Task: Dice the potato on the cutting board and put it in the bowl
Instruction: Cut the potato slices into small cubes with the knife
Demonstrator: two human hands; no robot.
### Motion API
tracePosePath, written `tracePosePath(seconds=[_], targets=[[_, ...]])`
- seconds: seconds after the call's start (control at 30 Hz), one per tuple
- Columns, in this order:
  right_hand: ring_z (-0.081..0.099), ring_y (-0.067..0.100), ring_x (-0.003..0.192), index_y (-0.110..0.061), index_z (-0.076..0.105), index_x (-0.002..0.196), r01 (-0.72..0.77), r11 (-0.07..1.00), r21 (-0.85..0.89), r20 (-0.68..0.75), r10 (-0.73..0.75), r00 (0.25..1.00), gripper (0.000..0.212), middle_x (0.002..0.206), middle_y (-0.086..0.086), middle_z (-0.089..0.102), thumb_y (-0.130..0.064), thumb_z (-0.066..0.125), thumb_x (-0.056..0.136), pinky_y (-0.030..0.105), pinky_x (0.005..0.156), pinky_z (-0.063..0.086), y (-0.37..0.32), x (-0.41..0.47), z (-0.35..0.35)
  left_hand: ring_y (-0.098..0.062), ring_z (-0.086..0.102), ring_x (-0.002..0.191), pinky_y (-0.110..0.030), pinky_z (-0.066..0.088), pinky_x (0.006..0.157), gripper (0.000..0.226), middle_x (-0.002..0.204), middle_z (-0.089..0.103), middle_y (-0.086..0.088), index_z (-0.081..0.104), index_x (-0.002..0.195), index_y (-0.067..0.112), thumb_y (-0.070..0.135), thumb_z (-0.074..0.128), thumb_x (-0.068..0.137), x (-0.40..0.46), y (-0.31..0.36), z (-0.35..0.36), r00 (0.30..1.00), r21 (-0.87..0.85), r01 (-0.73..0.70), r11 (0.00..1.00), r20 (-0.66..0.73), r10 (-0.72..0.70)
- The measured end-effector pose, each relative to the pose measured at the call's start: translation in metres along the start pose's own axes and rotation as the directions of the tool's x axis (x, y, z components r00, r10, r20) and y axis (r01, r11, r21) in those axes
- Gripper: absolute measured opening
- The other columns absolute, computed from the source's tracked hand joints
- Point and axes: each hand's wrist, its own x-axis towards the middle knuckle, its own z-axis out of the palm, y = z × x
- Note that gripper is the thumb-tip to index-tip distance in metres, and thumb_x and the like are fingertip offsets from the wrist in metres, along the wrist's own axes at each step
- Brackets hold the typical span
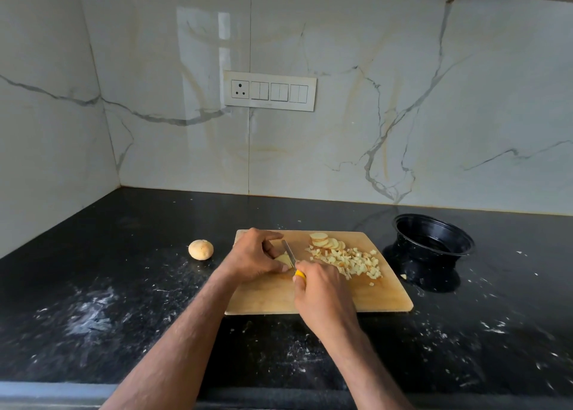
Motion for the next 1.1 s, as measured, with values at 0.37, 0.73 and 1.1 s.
tracePosePath(seconds=[0.37, 0.73, 1.1], targets=[[0.053, 0.0, 0.074, -0.022, 0.07, 0.121, 0.048, 0.999, -0.011, 0.037, -0.047, 0.998, 0.024, 0.106, -0.007, 0.071, -0.024, 0.062, 0.099, 0.005, 0.059, 0.037, -0.001, 0.002, 0.01, -0.01, 0.05, 0.067, -0.045, 0.053, 0.078, 0.051, 0.066, 0.055, 0.011, 0.075, 0.118, 0.019, 0.008, 0.091, 0.07, 0.003, -0.006, 0.002, 0.997, -0.061, -0.028, 0.998, 0.075, 0.033], [0.055, 0.002, 0.078, -0.02, 0.067, 0.126, 0.077, 0.997, -0.025, 0.102, -0.074, 0.992, 0.029, 0.11, -0.005, 0.071, -0.017, 0.063, 0.098, 0.009, 0.062, 0.045, -0.003, 0.007, 0.005, -0.014, 0.054, 0.075, -0.045, 0.054, 0.084, 0.044, 0.079, 0.065, -0.01, 0.077, 0.114, 0.017, 0.009, 0.09, 0.072, 0.008, -0.005, 0.001, 0.995, -0.061, 0.001, 0.998, 0.1, 0.005], [0.064, 0.008, 0.082, -0.018, 0.071, 0.109, 0.078, 0.996, -0.048, 0.162, -0.07, 0.984, 0.019, 0.098, -0.006, 0.07, -0.008, 0.061, 0.096, 0.019, 0.071, 0.055, 0.003, -0.026, -0.018, -0.02, 0.06, 0.089, -0.036, 0.052, 0.083, 0.026, 0.089, 0.071, 0.002, 0.081, 0.102, 0.023, 0.012, 0.085, 0.079, 0.005, 0.002, -0.001, 0.987, 0.013, 0.008, 1.0, 0.162, -0.01]])
